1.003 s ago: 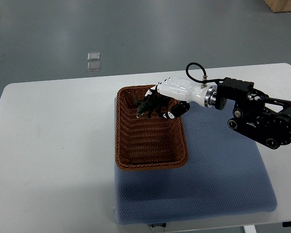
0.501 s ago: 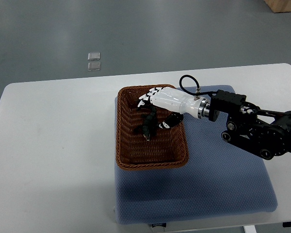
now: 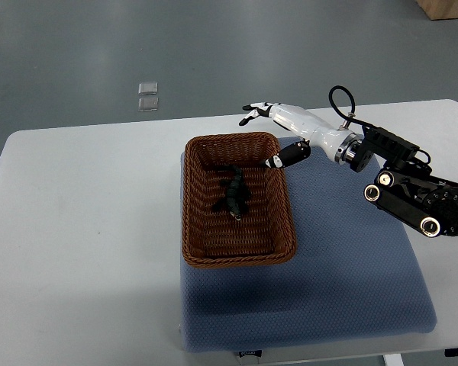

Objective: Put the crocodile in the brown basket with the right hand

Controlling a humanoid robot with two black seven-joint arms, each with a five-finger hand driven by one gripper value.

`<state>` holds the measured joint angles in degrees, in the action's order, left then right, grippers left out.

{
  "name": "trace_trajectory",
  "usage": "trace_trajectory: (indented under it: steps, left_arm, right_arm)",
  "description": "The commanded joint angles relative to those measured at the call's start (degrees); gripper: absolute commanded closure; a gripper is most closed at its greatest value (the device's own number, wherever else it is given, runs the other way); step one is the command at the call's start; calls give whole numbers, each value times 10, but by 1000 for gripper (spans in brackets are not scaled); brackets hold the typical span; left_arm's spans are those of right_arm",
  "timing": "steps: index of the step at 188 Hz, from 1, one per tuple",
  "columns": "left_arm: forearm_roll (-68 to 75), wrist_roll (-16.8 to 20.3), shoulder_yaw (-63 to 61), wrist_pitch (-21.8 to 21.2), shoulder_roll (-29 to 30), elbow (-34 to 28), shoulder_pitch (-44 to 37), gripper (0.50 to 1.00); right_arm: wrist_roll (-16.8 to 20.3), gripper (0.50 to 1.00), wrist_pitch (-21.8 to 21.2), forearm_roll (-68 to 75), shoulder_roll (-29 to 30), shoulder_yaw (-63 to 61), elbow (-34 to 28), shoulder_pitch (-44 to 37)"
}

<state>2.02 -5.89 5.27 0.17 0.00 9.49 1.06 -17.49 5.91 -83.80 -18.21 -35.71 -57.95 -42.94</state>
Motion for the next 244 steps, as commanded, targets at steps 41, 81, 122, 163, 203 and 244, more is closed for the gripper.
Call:
trace_trajectory:
  steps: [41,81,122,163,203,244]
  left_arm:
    - [0,0,0,0,0,0,0,500]
    - [0,0,0,-1,0,0,0,500]
    - [1,0,-1,0,0,0,0,500]
    - [0,0,-1,0,0,0,0,500]
    - [0,0,0,0,0,0,0,500]
    - [0,0,0,0,0,0,0,500]
  right_arm:
    - [23,585,-1,244,1,-142,35,64]
    - [46,587,-15,307,3,-228,35,98]
    - [46,583,-17,421,2,-228,58,95]
    - [46,570,-15,476,0,-230,64,103]
    - [44,570,-15,478,9,-291,64,121]
    - [42,570,-15,477,20,-337,66,128]
